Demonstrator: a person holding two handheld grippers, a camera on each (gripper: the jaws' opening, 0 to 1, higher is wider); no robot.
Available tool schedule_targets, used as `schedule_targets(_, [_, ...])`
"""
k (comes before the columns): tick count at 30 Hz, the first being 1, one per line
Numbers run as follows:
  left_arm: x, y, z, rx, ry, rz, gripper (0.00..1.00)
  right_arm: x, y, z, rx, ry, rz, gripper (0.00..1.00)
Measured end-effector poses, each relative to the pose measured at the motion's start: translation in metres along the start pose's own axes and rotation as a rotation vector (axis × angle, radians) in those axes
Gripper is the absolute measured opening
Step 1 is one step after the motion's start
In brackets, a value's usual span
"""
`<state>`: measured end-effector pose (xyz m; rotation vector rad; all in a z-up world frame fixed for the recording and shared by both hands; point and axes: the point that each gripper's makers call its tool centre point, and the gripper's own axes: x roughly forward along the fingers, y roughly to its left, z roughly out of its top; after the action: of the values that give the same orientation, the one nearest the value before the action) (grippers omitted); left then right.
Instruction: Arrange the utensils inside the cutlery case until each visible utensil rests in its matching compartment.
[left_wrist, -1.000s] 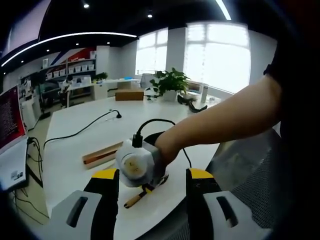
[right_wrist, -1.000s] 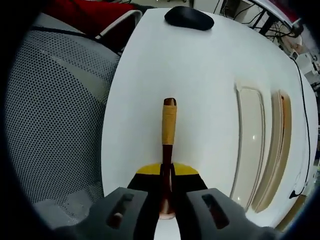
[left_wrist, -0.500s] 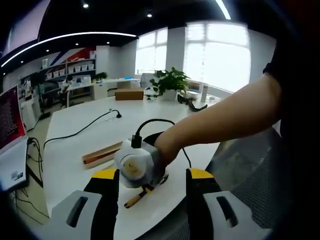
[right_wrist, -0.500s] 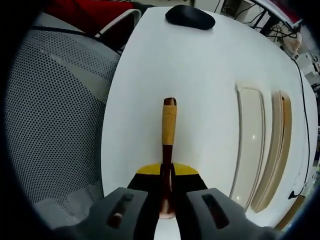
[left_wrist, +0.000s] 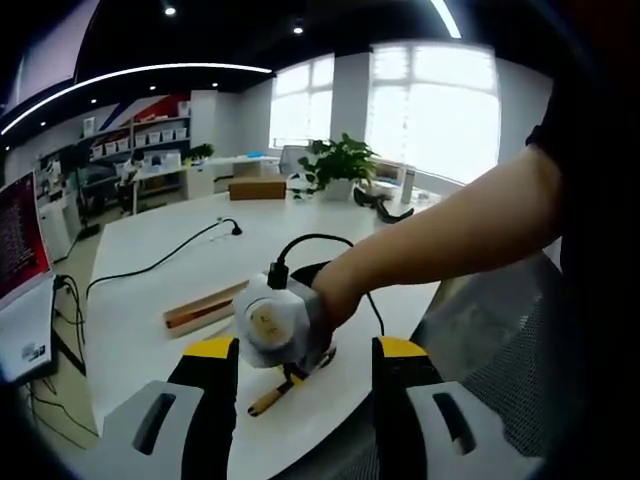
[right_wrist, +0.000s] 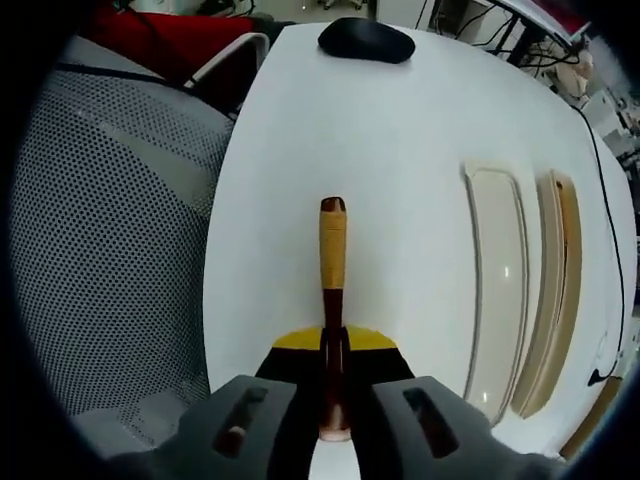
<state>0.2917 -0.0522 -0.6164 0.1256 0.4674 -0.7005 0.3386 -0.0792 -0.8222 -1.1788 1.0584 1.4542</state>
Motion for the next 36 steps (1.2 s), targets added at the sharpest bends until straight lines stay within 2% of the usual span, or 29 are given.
schedule_targets(4, [0.0,0.0001,0.0006,0.0,-0.003,-0.001,0.55,0.0001,0.0009,0.0005,-0.027,0.004,-0.012,0.02])
schedule_targets(22, [-0.0022,0.0016,0.0025,-0.005,-0.017,0.004,0.55,-0.0008,0.0006,0.0009,0.038,-0.038,-0.006,0.02])
schedule_targets(31, [-0.0025,0.0016,0.0028,-0.002,-0.017,0.008,0.55,-0.0001,0.001,0.001,0.017,-0.024,-0.011,0.03])
schedule_targets(36, [-0.003,0.0015,0.0035,-0.001,-0.021,0.009,0.55,-0.0004,-0.0001,0.0002,0.033,-0.047,-0.003,0.03])
